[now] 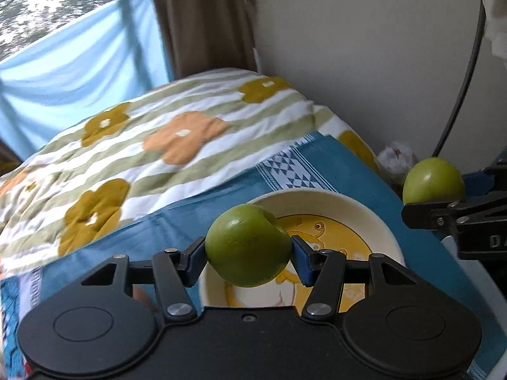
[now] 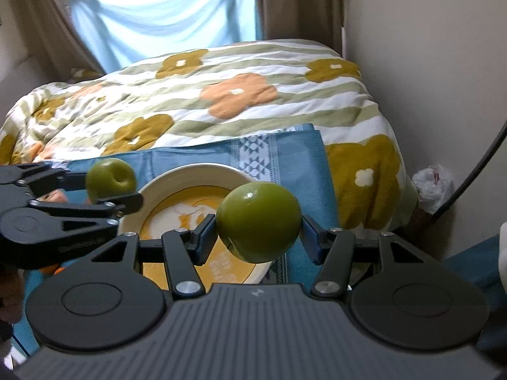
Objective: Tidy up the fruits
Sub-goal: 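Carry both green apples to the white bowl and open the left tool inside it, then lower the green apple into the white bowl and open the right tool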
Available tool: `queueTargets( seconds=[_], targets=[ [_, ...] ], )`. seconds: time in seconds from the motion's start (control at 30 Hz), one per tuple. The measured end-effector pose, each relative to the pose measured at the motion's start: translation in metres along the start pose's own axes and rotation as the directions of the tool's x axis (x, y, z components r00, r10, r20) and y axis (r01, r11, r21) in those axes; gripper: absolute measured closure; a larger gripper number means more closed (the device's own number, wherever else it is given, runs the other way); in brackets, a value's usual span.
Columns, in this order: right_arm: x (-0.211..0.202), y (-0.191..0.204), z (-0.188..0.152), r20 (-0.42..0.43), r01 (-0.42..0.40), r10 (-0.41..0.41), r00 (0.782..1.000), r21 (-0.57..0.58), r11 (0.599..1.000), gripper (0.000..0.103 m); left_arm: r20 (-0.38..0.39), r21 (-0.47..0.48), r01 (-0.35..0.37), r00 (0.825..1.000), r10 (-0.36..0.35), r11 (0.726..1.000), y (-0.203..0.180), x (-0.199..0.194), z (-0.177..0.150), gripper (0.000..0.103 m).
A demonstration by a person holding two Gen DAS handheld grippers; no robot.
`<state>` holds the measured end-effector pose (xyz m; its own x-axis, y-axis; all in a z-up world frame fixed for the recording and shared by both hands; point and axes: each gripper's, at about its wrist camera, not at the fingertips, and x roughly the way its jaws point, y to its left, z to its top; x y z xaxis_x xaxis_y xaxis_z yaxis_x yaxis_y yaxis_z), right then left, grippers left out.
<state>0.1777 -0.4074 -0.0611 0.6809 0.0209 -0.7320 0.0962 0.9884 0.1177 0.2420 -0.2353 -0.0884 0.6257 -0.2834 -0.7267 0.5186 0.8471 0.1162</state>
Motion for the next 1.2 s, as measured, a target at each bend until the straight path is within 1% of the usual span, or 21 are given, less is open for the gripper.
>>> queueTargets(
  seconds=[0.23, 0.33, 0.47, 0.5, 0.57, 0.6, 0.8, 0.93, 1.1, 1.2],
  targets=[
    [0.024, -0.011, 0.003, -0.037, 0.02, -0.018, 0.999, 0.064, 0.998, 0.032, -0.056, 0.09, 0.013, 0.998, -0.008, 0.996, -0.011, 0.052, 0.004, 0.043],
    [0.031, -0.016, 0.002, -0.052, 0.027, -0.023, 0.998, 0.084, 0.996, 0.032, -0.07, 0.109, 0.022, 0.997, -0.014, 0.994, -0.014, 0.064, 0.006, 0.043],
    [0.037, -0.019, 0.002, -0.067, 0.032, -0.026, 0.997, 0.096, 0.995, 0.032, -0.074, 0.127, 0.031, 0.997, -0.022, 0.991, -0.018, 0.069, 0.007, 0.041],
    [0.037, -0.019, 0.003, -0.07, 0.032, -0.026, 0.997, 0.097, 0.995, 0.032, -0.066, 0.129, 0.035, 0.997, -0.027, 0.991, -0.017, 0.067, 0.008, 0.039],
    [0.038, -0.02, 0.003, -0.074, 0.031, -0.024, 0.997, 0.098, 0.995, 0.032, -0.046, 0.134, 0.04, 0.998, -0.034, 0.99, -0.017, 0.062, 0.009, 0.016],
    [0.038, -0.021, 0.004, -0.077, 0.031, -0.023, 0.997, 0.098, 0.995, 0.032, -0.038, 0.126, 0.044, 0.998, -0.039, 0.991, -0.016, 0.058, 0.01, 0.014],
    [0.037, -0.02, 0.005, -0.081, 0.023, -0.017, 0.997, 0.07, 0.997, 0.032, -0.039, 0.078, 0.044, 0.998, -0.041, 0.996, -0.006, 0.039, 0.006, 0.014],
    [0.04, -0.016, 0.006, -0.087, 0.008, -0.005, 0.996, 0.037, 0.999, 0.032, -0.04, 0.041, 0.025, 0.999, -0.024, 0.999, 0.003, 0.023, 0.002, 0.014],
    [0.05, -0.005, 0.006, -0.1, -0.023, 0.02, 0.995, -0.026, 0.999, 0.032, -0.041, -0.001, -0.003, 0.999, 0.003, 1.0, 0.011, 0.003, -0.008, 0.013],
    [0.06, 0.005, 0.005, -0.11, -0.044, 0.036, 0.993, -0.076, 0.996, 0.032, -0.046, -0.006, -0.021, 0.999, 0.021, 1.0, 0.015, -0.003, -0.015, 0.013]
  ],
)
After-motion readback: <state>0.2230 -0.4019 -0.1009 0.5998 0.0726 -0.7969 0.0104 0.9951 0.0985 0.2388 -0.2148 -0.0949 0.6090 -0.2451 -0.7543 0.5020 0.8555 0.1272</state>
